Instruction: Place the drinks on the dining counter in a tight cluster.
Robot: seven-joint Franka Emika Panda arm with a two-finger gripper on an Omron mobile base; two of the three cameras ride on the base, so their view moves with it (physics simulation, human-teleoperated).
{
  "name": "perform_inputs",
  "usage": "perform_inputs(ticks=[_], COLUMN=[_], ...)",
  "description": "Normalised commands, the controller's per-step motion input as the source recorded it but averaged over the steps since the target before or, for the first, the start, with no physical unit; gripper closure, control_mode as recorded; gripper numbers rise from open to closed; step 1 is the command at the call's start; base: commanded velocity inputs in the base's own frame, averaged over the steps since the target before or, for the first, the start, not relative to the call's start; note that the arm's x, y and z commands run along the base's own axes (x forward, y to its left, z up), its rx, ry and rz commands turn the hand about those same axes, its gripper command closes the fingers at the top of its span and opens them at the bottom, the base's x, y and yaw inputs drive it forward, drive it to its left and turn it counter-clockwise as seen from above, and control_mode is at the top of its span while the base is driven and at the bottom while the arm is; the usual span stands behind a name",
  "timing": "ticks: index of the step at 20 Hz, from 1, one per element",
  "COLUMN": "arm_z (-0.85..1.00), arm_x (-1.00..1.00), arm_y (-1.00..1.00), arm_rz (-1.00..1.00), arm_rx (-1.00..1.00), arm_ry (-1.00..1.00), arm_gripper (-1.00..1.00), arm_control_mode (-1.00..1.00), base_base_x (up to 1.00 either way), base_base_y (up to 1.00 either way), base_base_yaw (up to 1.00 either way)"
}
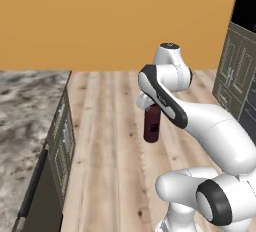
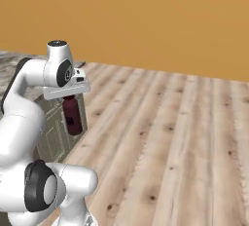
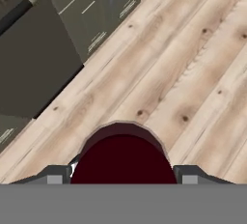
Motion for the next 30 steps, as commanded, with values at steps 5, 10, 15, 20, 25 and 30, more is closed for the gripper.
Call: perform_inputs(ticks=[5,10,15,20,25,30], arm_z=[0.0,0.0,0.0,0.0,0.0,0.0], arm_x=[0.0,0.0,0.0,0.0,0.0,0.0], arm_y=[0.0,0.0,0.0,0.0,0.0,0.0], arm_rz=[0.0,0.0,0.0,0.0,0.0,0.0], arm_rx=[0.0,0.0,0.0,0.0,0.0,0.0], arm_ry=[0.0,0.0,0.0,0.0,0.0,0.0], arm_gripper=[1.0,1.0,1.0,1.0,1.0,1.0], arm_control_mode=[1.0,1.0,1.0,1.0,1.0,1.0], base_base_x=[0.86,0.89,0.92,0.92,0.92,0.91], base_base_y=[-0.17,-0.15,-0.09,-0.01,0.0,0.0], base_base_yaw=[0.0,0.0,0.02,0.02,0.01,0.02])
